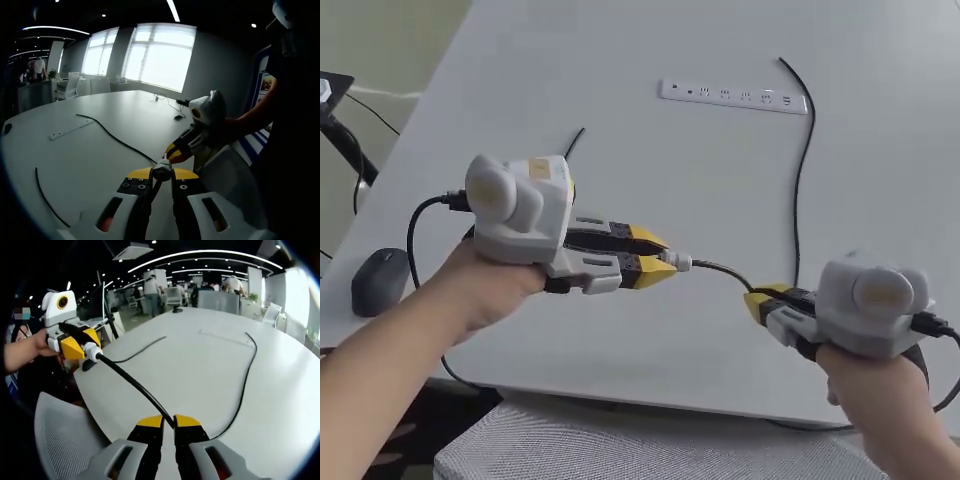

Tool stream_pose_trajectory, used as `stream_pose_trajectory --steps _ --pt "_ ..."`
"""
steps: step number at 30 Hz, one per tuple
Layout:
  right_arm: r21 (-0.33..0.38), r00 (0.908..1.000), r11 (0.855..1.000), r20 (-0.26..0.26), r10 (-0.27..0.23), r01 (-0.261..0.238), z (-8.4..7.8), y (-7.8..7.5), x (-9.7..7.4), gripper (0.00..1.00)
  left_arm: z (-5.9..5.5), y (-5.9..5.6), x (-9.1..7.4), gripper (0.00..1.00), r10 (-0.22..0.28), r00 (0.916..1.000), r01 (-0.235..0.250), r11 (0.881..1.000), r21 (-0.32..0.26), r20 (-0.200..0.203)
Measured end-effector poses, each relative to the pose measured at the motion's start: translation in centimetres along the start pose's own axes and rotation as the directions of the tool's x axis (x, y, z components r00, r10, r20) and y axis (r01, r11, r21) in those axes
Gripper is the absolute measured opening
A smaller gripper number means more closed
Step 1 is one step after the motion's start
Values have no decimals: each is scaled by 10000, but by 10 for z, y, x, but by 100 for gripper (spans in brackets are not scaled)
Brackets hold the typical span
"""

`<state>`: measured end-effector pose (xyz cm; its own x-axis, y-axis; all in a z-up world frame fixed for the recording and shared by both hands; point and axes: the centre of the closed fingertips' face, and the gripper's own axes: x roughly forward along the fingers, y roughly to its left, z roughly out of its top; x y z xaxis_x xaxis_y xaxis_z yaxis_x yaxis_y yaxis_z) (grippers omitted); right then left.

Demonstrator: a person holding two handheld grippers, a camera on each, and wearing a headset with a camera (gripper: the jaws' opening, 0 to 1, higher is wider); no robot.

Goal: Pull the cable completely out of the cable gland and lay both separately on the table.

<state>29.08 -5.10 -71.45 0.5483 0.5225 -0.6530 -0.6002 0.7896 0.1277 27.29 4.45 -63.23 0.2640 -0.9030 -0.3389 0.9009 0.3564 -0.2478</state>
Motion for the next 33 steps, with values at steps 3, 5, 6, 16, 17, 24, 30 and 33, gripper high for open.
stream_pose_trajectory --steps 3,5,6,16,17,24,30,33 --pt "-68 9997 9999 219 129 -128 5 2 -6 11 0 1 0 14 14 10000 -14 10000 -42 -17" --pt "-151 9993 9998 346 162 -157 9 4 -11 15 0 1 0 14 18 10000 -18 10000 -51 -41" --pt "-454 9987 9987 445 265 -245 13 8 -14 16 -1 2 0 14 34 10000 -34 10000 -46 -60" --pt "-4373 9930 8967 567 1034 -684 56 55 -18 16 0 2 1 14 59 9999 -59 10000 -57 -84" --pt "-4547 9929 8882 582 1039 -663 59 58 -17 15 0 2 1 14 57 9999 -58 10000 -67 -83" --pt "-5061 9929 8589 380 1126 -780 67 71 -8 8 -1 3 0 14 91 9999 -92 9999 -132 -93" --pt "-5548 9905 8270 347 1329 -915 68 76 -8 5 -1 3 0 14 95 9999 -97 9999 -134 -125" --pt "-5794 9896 8094 326 1401 -955 67 80 -7 4 -1 2 1 14 85 9999 -87 9999 -136 -124"
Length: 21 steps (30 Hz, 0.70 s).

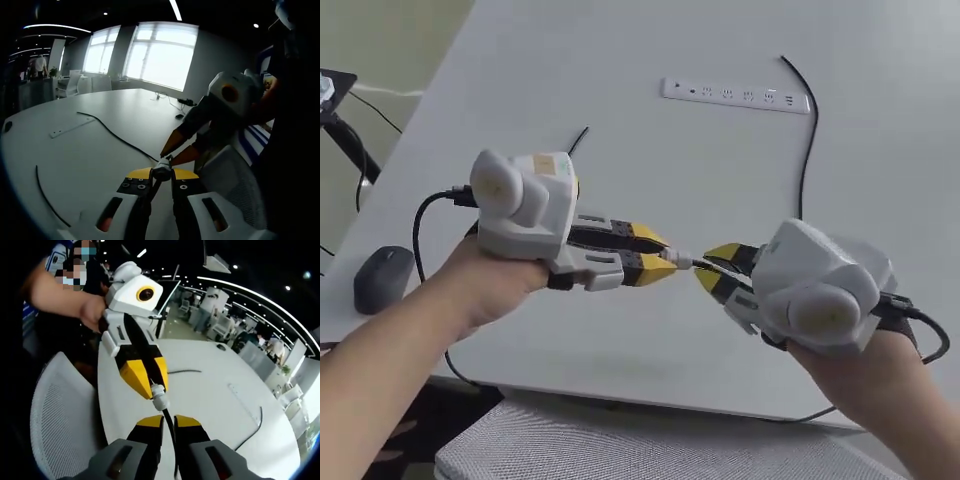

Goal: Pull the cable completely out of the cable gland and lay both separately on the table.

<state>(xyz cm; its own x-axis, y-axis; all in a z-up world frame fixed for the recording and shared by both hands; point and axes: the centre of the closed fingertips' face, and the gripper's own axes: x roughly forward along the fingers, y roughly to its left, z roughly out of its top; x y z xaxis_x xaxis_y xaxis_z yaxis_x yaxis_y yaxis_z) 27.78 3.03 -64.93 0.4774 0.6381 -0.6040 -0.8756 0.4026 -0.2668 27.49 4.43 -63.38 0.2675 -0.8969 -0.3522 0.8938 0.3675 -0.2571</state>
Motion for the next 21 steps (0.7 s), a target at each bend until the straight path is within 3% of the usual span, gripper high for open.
stream_pose_trajectory --steps 21 --pt "534 9998 9985 -182 -113 122 -8 -3 3 1 -3 0 4 14 37 10000 -37 10000 -61 -56"
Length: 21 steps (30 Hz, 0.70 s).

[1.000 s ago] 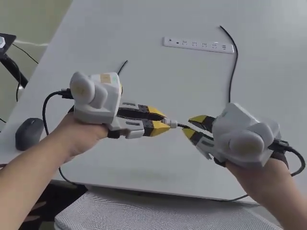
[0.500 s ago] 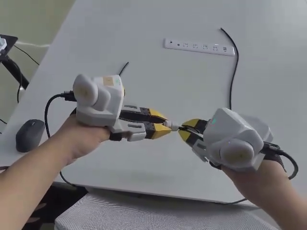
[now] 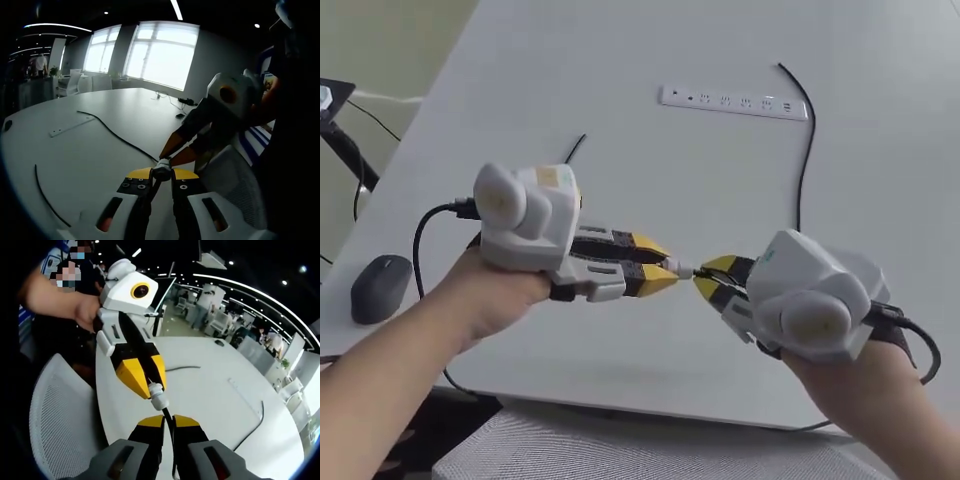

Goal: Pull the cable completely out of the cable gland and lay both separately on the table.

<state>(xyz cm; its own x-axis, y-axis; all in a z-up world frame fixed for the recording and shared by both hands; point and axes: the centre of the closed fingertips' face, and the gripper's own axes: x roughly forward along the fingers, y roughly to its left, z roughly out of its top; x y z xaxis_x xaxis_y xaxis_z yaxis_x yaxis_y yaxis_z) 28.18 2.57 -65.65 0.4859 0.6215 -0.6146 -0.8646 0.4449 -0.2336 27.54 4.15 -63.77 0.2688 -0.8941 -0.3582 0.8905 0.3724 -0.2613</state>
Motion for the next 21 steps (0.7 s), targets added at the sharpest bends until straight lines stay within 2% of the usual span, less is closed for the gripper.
stream_pose_trajectory --steps 8,16,21 --pt "548 9999 9984 -85 -142 146 -8 -8 -1 1 0 2 -2 14 76 10000 -76 10000 -39 20" --pt "964 9984 9942 -353 -449 481 -26 -18 0 0 1 2 0 14 115 9999 -114 9999 -103 44" --pt "1773 9957 9810 -617 -688 788 -42 -26 -1 0 0 2 0 14 94 10000 -94 9999 -120 34"
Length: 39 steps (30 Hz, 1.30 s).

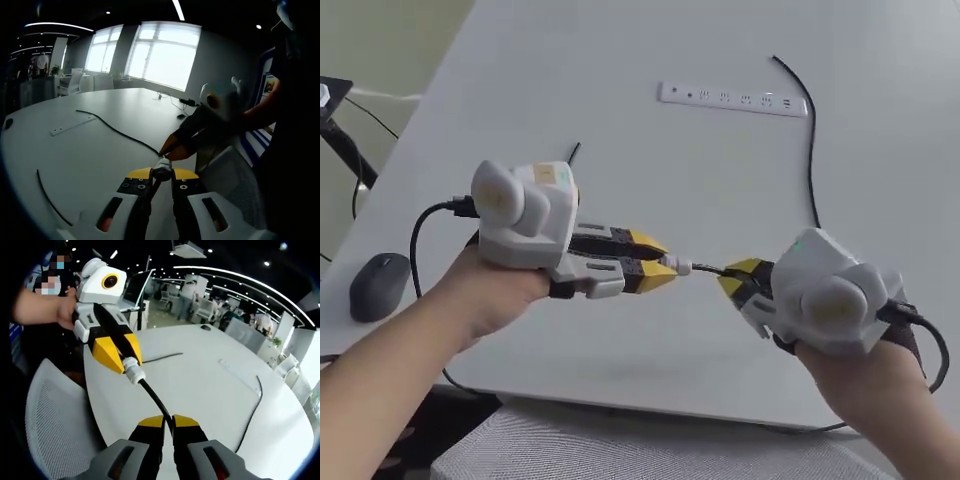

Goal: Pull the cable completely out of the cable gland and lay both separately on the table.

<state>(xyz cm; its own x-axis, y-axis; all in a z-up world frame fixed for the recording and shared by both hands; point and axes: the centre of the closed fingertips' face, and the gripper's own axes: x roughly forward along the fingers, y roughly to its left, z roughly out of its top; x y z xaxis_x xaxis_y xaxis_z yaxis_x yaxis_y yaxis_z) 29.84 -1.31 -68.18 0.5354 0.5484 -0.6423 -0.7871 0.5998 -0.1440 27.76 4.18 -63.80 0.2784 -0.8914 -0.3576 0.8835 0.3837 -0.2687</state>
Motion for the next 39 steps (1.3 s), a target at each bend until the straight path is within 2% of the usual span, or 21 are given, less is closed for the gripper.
stream_pose_trajectory --steps 2,5,7,12,17,21,25,30,37,39 --pt "508 9998 9986 -140 -152 159 -7 -4 0 0 0 0 0 14 17 10000 -17 10000 -8 20" --pt "1522 9990 9877 -305 -322 365 -19 -10 1 0 0 0 -1 14 23 10000 -23 10000 -17 20" --pt "1878 9982 9809 -407 -433 502 -25 -13 1 0 -1 1 -2 14 35 10000 -35 10000 -30 21" --pt "3086 9951 9472 -716 -685 874 -43 -18 2 0 0 1 -4 14 65 9999 -65 10000 -32 80" --pt "3902 9913 9131 -997 -858 1182 -58 -21 5 0 1 1 -2 14 67 9999 -67 10000 12 88" --pt "4408 9901 8890 -1150 -808 1238 -66 -18 7 0 1 1 -2 14 64 9999 -64 10000 3 92" --pt "4641 9889 8762 -1247 -806 1299 -69 -15 8 0 -1 1 -2 14 63 10000 -63 10000 18 28" --pt "4673 9891 8747 -1246 -788 1286 -69 -13 8 1 -2 1 -2 14 74 10000 -74 10000 -13 29" --pt "4560 9906 8811 -1062 -863 1257 -66 -12 5 1 -1 3 -5 14 224 9997 -224 9997 91 41" --pt "4385 9910 8900 -990 -901 1248 -64 -12 4 1 -1 3 -6 14 220 9997 -220 9998 13 63"
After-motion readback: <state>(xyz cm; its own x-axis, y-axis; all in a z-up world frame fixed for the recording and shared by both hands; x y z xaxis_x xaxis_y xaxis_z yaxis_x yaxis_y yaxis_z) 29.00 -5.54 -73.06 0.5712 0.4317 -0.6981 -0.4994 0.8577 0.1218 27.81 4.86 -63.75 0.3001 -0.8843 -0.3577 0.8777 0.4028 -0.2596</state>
